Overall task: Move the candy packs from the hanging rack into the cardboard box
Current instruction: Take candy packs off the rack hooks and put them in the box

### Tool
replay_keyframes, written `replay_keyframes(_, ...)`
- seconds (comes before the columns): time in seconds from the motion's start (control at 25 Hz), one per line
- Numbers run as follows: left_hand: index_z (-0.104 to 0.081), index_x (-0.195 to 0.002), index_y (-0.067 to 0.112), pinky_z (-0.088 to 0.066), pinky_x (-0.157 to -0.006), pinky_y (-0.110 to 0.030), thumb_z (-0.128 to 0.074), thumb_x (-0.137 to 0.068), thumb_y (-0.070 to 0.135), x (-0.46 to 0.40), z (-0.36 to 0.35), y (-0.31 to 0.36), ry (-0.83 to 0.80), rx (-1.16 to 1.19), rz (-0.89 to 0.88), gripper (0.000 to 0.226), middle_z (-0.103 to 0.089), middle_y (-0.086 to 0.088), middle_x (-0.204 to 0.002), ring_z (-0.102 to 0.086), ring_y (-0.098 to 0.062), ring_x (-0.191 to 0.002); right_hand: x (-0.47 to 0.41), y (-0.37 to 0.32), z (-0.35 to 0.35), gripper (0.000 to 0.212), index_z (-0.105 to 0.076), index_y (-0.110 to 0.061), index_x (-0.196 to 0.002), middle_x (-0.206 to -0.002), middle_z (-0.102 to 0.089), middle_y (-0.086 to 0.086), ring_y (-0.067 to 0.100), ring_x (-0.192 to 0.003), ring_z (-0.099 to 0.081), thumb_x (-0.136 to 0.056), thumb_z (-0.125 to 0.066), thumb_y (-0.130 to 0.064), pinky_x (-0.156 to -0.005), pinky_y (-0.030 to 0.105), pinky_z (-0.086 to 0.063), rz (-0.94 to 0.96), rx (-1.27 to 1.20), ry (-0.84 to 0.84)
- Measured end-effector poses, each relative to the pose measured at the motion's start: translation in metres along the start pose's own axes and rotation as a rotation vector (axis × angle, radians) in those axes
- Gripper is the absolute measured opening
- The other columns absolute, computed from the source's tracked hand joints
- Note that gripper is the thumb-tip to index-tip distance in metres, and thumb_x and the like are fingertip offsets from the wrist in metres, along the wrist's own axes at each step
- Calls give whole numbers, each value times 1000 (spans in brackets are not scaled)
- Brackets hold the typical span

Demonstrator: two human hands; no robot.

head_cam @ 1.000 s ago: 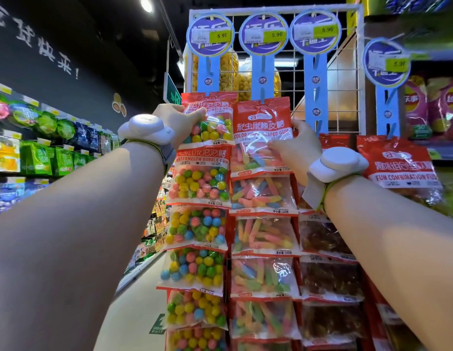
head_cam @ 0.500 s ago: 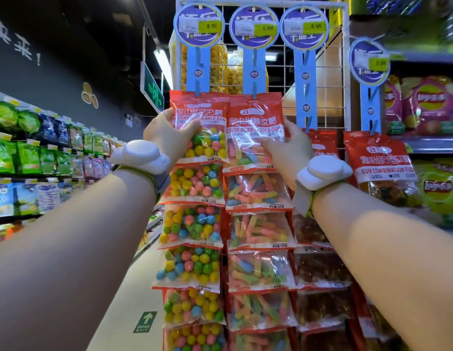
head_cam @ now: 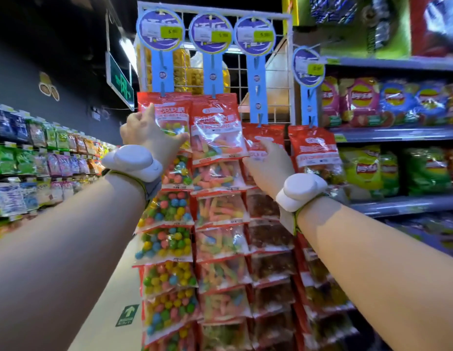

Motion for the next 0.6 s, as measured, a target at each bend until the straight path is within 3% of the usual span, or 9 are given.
replay_keyframes(0.24, -38, -147, 17, -32, -107, -40, -68, -78, 54, 134, -17, 90, -120, 43, -93, 84, -50, -15, -138, -43, -35, -128, 63, 64, 95, 64, -33, -19, -143, -141, -45, 6, 28, -123, -51, -88, -58, -40, -98, 38, -46, -86, 173, -102)
replay_keyframes(0.48, -24, -152, 18, -31, -110, -40, -61, -86, 52, 300, -87, 168, -479, 102, -68, 83, -39, -13, -150, -36, -35, -136, 150, 164, 207, 71, -30, -13, -146, -147, -35, 9, 27, -132, -40, -88, -60, -42, -104, 37, -39, -206, 402, -214)
replay_keyframes(0.6, -30, -151, 13, -31, -109, -38, -64, -85, 47, 369, -112, 205, -587, 153, -77, 81, -43, -15, -145, -40, -35, -133, 190, 219, 255, 71, -32, -12, -145, -146, -37, 10, 28, -132, -40, -87, -62, -40, -106, 37, -40, -328, 468, -222)
Point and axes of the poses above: each hand's wrist, its own x-axis away from the middle knuckle, its own z-axis out of the back of the hand, y = z × x, the point moved 8 cm from there along -x, towards the middle knuckle
